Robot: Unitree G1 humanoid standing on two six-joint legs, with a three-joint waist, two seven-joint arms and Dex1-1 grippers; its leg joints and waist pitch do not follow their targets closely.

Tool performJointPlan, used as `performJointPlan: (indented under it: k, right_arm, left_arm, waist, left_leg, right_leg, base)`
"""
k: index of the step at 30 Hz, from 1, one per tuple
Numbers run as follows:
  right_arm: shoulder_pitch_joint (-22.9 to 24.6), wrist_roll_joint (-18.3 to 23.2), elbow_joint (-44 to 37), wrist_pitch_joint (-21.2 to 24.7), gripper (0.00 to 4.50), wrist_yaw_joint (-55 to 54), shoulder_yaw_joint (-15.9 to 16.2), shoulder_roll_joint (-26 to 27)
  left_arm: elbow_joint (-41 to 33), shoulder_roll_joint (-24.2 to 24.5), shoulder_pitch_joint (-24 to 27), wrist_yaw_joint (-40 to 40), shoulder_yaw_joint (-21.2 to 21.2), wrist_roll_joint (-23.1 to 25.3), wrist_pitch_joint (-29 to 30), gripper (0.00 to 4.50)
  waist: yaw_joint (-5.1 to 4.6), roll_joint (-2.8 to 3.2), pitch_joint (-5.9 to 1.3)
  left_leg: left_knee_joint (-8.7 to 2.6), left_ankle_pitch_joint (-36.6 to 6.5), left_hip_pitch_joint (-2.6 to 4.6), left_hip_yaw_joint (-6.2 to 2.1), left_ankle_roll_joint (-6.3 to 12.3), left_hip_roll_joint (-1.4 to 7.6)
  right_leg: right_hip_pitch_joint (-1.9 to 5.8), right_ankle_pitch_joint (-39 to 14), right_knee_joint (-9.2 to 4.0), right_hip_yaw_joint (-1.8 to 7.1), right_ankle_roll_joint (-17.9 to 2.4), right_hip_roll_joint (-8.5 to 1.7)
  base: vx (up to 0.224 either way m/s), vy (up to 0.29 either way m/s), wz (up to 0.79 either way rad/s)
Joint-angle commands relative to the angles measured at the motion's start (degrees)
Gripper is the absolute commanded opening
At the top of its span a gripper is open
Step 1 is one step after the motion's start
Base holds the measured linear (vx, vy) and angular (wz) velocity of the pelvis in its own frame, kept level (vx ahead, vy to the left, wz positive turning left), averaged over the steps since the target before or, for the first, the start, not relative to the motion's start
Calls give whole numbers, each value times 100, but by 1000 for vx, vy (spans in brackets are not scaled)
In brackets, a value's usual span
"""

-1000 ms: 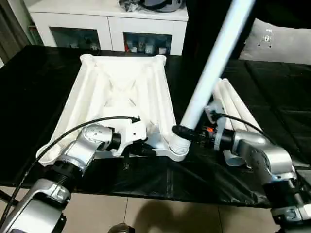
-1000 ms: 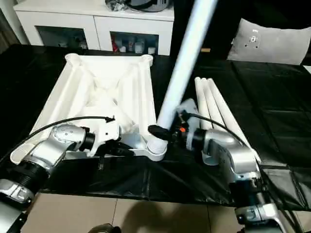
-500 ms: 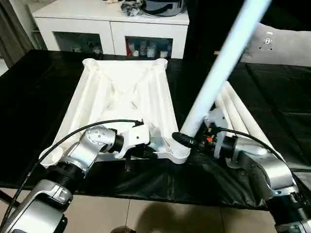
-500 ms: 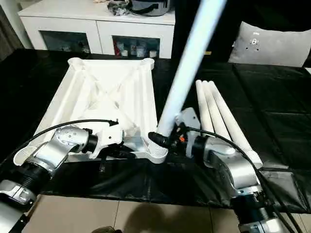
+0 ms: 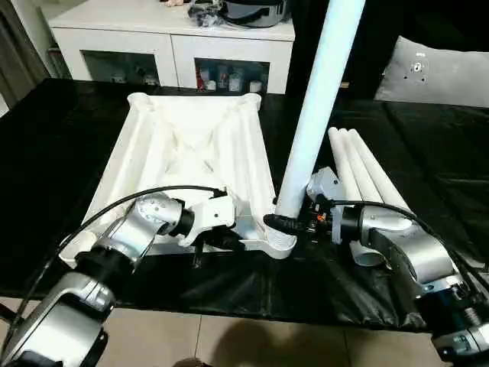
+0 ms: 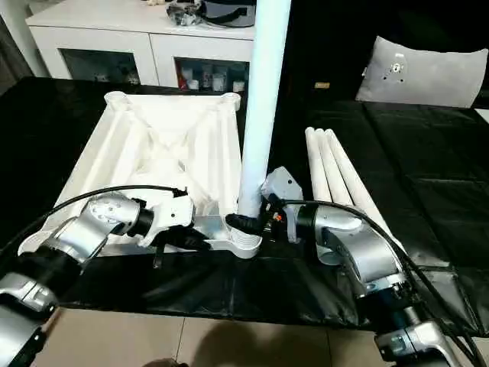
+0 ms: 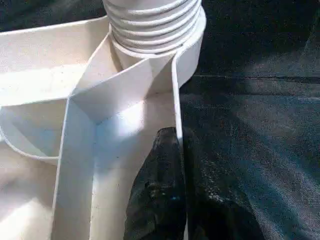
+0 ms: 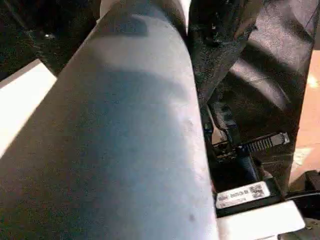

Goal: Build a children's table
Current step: Insert table leg to table base, then rotate leg to tighten

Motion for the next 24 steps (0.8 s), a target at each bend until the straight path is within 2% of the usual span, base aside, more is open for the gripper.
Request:
performJointPlan:
  k: [1,3,6,10,11,12,13,14,15,16,17,18,19,20,21,22,23,24]
  right_arm:
    - [271,-380,566,319,188,-2,249,-154]
    - [266,-393,597,298,188,11,260,-141]
    - [264,-390,619,291,188,4,254,-102]
    - [296,-363,549,482,188,-428,107,69]
    - [297,-389,498,654,188,-941,-60,261]
    - [295,-398,488,684,188,-1047,-93,299]
    - [299,-399,442,782,188,-1270,-163,398]
    - [299,-420,381,885,188,-1535,-228,517]
    - [288,-450,346,996,188,-1813,-294,647]
    - [287,-453,343,1008,188,-1842,-301,661]
    - [214,-488,374,1193,188,-2366,-444,944]
    - [202,-495,385,1212,188,-2432,-462,978]
    - [56,-563,599,1228,188,-2808,-543,1207]
    - [1,-592,682,1207,188,-2887,-546,1265]
    - [-126,-655,915,1133,188,-3091,-573,1365]
    - [-211,-697,1071,1085,188,-3230,-594,1426]
    - [-259,-699,1157,1092,188,-3311,-620,1468]
    - [-391,-694,1395,1094,188,-3537,-693,1589]
  left_arm:
    - [219,155,-67,-109,-81,319,-56,0]
    - [253,162,-74,-138,-85,320,-71,0]
    - [243,180,-37,-152,-72,289,-40,0]
    - [-21,227,227,15,105,119,358,0]
    - [-248,227,428,298,239,74,617,0]
    - [-297,226,467,358,261,73,659,0]
    - [-488,192,588,549,333,52,909,0]
    - [-780,140,751,776,418,22,1247,0]
    - [-1097,41,911,1046,525,-17,1645,0]
    - [-1131,31,928,1075,536,-21,1687,0]
    - [-1774,-237,1214,1586,736,-112,2419,0]
    - [-1846,-271,1242,1645,758,-119,2501,0]
    - [-2380,-604,1424,2102,891,-124,3095,0]
    - [-2538,-712,1467,2228,921,-115,3273,0]
    - [-2732,-873,1511,2402,893,-14,3454,0]
    - [-2849,-973,1534,2507,865,61,3560,0]
    - [-2907,-1026,1539,2559,832,108,3620,0]
    - [-3048,-1143,1530,2685,686,301,3740,0]
  waist:
    - [-9,1,-153]
    - [-9,2,-153]
    - [-6,1,-151]
    - [-10,-18,-141]
    - [-19,-29,-94]
    - [-33,-23,-90]
    - [-52,-29,-67]
    - [-62,-9,-55]
    - [-94,-23,-33]
    - [-122,-12,-23]
    - [-163,-9,-7]
    - [-201,-1,-5]
    - [-253,7,-6]
    - [-277,50,-14]
    - [-323,52,12]
    - [-378,48,23]
    - [-385,59,26]
    - [-416,-4,58]
  left_leg:
    - [-512,-2740,170,-291,-350,512]
    - [-513,-2795,193,-288,-367,516]
    - [-514,-2783,190,-277,-363,512]
    - [-518,-2775,182,-282,-359,513]
    - [-532,-2895,190,-297,-370,503]
    - [-550,-2926,178,-317,-412,513]
    - [-559,-3120,176,-350,-438,489]
    - [-571,-3213,184,-366,-504,501]
    - [-573,-3406,190,-400,-531,476]
    - [-559,-3550,223,-421,-574,465]
    - [-574,-3669,217,-454,-616,467]
    - [-603,-3691,193,-469,-650,473]
    - [-637,-3801,154,-489,-655,452]
    - [-651,-3892,167,-504,-733,475]
    - [-684,-4074,158,-517,-754,467]
    - [-687,-4215,203,-502,-738,451]
    - [-676,-4265,220,-501,-741,445]
    - [-663,-4312,230,-493,-686,426]
  right_leg:
    - [-31,-2717,-616,330,-930,-654]
    - [-56,-2672,-615,336,-937,-647]
    - [-61,-2566,-611,343,-980,-644]
    - [-69,-2745,-614,349,-970,-660]
    - [-104,-3112,-656,349,-868,-663]
    - [-96,-3194,-639,349,-842,-666]
    - [-111,-3629,-687,324,-679,-671]
    - [-121,-3727,-671,332,-643,-678]
    - [-148,-4085,-721,298,-502,-668]
    - [-187,-4293,-758,289,-425,-677]
    - [-172,-4328,-764,263,-387,-675]
    - [-143,-4214,-752,247,-426,-666]
    - [-95,-4083,-761,187,-365,-626]
    - [-88,-3815,-712,194,-462,-633]
    - [-82,-3544,-719,146,-486,-585]
    - [-112,-3409,-751,137,-487,-562]
    - [-124,-3412,-765,138,-480,-567]
    - [-142,-3609,-812,119,-428,-578]
  base:
    - [0,0,0]
    - [0,0,0]
    - [0,0,0]
    - [0,0,0]
    - [0,0,0]
    - [0,0,0]
    - [0,0,0]
    - [0,0,0]
    - [0,0,0]
    - [0,0,0]
    - [0,0,0]
    - [0,0,0]
    - [-33,47,-21]
    - [-31,65,-22]
    - [-31,65,-22]
    - [-29,64,-16]
    - [0,0,0]
    - [0,0,0]
